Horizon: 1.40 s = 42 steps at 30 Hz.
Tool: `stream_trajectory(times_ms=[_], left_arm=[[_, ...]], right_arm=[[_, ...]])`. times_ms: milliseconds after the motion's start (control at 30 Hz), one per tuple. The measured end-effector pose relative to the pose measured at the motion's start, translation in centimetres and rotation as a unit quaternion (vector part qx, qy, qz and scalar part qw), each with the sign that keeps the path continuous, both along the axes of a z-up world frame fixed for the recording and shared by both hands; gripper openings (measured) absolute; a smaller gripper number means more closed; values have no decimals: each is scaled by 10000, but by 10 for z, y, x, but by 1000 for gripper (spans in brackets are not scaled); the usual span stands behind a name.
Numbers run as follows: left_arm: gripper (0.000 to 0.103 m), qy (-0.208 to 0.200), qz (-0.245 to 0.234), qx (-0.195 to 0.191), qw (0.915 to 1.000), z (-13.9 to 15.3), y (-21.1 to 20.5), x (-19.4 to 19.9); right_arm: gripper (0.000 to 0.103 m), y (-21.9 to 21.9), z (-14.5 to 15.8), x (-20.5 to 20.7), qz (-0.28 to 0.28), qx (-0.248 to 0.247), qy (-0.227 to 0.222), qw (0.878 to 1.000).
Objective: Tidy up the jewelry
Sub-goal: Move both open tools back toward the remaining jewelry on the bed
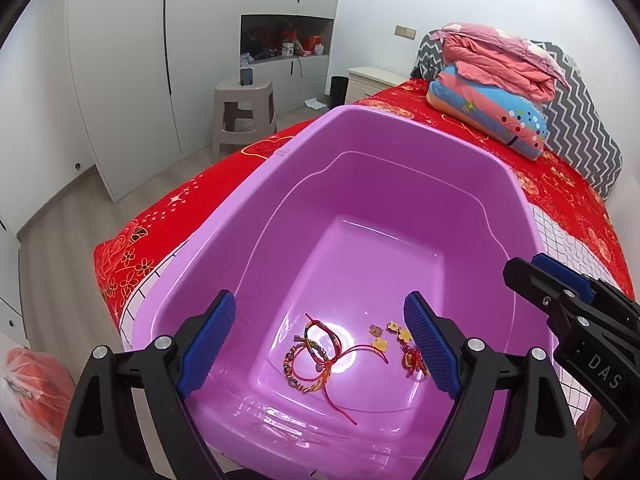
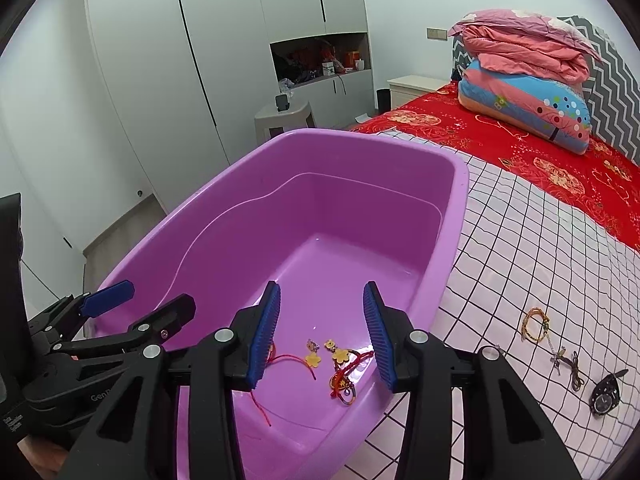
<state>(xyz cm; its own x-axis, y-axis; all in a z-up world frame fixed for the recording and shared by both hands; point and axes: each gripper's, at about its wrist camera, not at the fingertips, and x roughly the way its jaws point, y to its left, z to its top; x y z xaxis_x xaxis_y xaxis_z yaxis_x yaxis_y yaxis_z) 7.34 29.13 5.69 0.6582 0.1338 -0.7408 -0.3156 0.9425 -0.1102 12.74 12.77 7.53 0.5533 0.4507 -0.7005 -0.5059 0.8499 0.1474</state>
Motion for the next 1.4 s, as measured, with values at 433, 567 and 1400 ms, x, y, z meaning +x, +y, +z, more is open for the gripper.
stream_trajectory(times_ms=[433,567,1400], left_arm=[[93,-87,23,90,9999,11,-12,-18],[94,-136,-40,120,9998,15,-21,-25],[97,-336,-1334,138,9904,26,-150,-70]], right_arm=[[55,-20,9,-16,-147,58,-140,9998],[59,-33,13,-25,-212,150,-185,9995],[64,-195,-8,-95,-1736,344,-140,9841]])
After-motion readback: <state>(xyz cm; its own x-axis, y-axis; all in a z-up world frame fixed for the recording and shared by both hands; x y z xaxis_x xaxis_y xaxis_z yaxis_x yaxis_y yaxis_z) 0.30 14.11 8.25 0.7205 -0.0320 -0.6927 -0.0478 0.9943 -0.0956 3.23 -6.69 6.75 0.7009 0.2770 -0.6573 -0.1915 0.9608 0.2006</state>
